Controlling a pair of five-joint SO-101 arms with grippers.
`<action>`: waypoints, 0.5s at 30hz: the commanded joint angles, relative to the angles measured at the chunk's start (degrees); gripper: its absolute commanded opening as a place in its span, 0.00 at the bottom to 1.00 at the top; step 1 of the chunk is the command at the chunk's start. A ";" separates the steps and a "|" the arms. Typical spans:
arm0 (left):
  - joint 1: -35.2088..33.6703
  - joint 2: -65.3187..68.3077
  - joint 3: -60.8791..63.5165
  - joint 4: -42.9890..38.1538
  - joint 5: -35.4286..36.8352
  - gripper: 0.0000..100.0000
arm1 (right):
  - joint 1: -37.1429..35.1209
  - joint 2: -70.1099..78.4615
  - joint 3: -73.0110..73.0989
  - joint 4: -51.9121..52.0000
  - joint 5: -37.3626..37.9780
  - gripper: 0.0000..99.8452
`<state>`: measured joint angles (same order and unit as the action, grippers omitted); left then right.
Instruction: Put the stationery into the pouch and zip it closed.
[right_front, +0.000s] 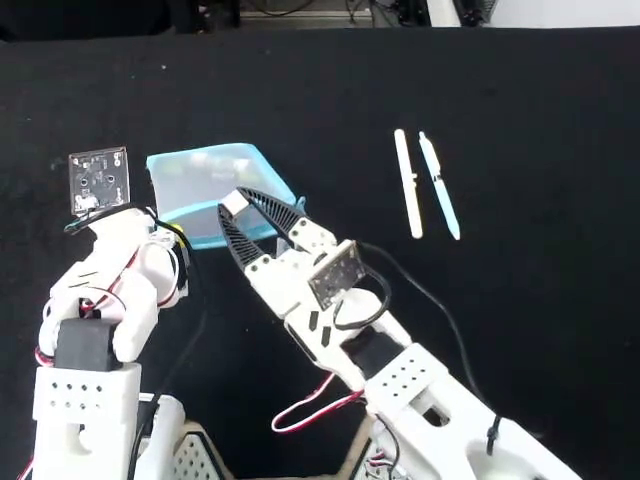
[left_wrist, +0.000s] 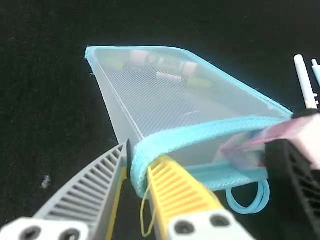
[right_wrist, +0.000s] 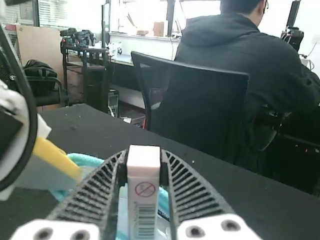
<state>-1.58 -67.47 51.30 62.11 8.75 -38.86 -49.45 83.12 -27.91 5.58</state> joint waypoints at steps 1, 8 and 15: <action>0.04 -0.79 -0.84 0.00 0.18 0.03 | 1.41 1.45 -3.12 -1.14 0.18 0.01; -0.31 -0.79 -0.84 0.00 0.18 0.03 | -0.53 2.15 1.10 -1.14 0.18 0.01; -0.31 -0.79 -0.84 0.00 0.18 0.03 | -3.08 2.15 3.82 2.02 0.09 0.02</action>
<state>-1.58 -67.38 51.30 62.11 8.75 -40.97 -47.96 86.81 -28.62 5.49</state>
